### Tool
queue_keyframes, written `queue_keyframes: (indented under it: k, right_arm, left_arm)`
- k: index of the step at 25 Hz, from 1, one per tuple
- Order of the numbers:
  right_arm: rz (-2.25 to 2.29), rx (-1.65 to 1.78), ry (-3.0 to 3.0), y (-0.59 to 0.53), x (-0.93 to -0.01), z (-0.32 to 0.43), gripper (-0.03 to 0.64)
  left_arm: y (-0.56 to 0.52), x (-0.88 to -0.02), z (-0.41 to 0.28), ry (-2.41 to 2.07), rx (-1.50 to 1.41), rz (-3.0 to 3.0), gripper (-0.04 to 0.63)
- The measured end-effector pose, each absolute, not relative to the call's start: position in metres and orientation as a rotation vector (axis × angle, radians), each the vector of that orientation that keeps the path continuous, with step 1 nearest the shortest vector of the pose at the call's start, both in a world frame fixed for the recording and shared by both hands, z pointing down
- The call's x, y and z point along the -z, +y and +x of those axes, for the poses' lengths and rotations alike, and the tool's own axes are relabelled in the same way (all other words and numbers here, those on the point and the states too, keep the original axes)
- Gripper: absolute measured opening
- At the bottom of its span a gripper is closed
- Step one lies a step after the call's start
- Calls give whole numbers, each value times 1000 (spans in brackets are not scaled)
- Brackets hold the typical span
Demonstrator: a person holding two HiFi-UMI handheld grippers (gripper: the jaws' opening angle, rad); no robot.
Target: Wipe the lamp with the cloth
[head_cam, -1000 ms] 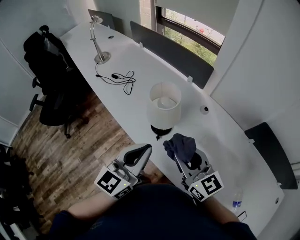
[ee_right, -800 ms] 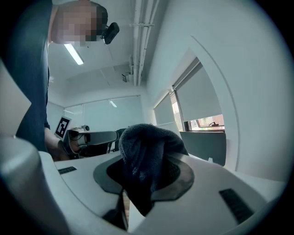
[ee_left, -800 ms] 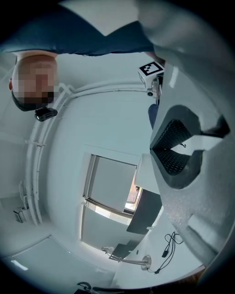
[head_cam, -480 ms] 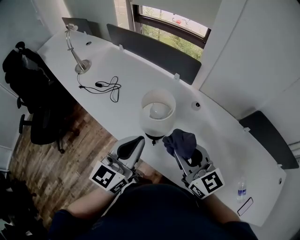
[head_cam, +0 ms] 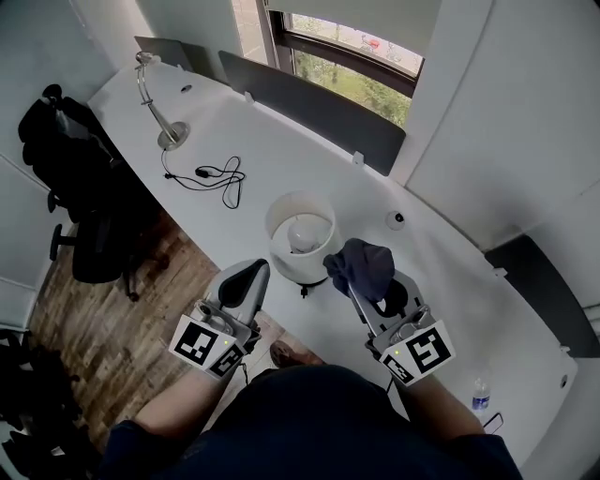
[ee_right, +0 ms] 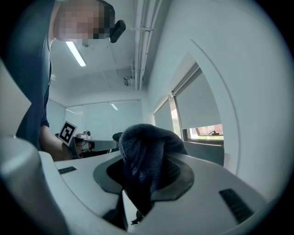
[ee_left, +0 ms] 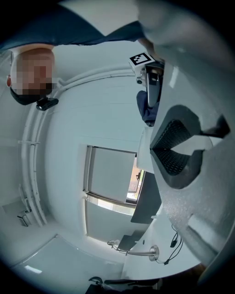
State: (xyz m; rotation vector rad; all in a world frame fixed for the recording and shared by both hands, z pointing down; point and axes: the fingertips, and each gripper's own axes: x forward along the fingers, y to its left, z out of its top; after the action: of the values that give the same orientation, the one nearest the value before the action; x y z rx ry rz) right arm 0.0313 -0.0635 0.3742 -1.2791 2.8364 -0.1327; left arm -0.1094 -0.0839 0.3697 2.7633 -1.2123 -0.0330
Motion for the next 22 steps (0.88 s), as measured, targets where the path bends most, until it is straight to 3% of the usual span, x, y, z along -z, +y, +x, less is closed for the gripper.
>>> queue_keyframes:
  k: [8, 22]
  right_arm:
    - [-1152, 109, 2830, -88, -353, 27, 123]
    - [-1140, 355, 3054, -81, -450, 11, 123]
  left_arm:
    - [-107, -363, -117, -1340, 10, 2736, 6]
    - [-112, -385, -108, -1320, -59, 2714, 6]
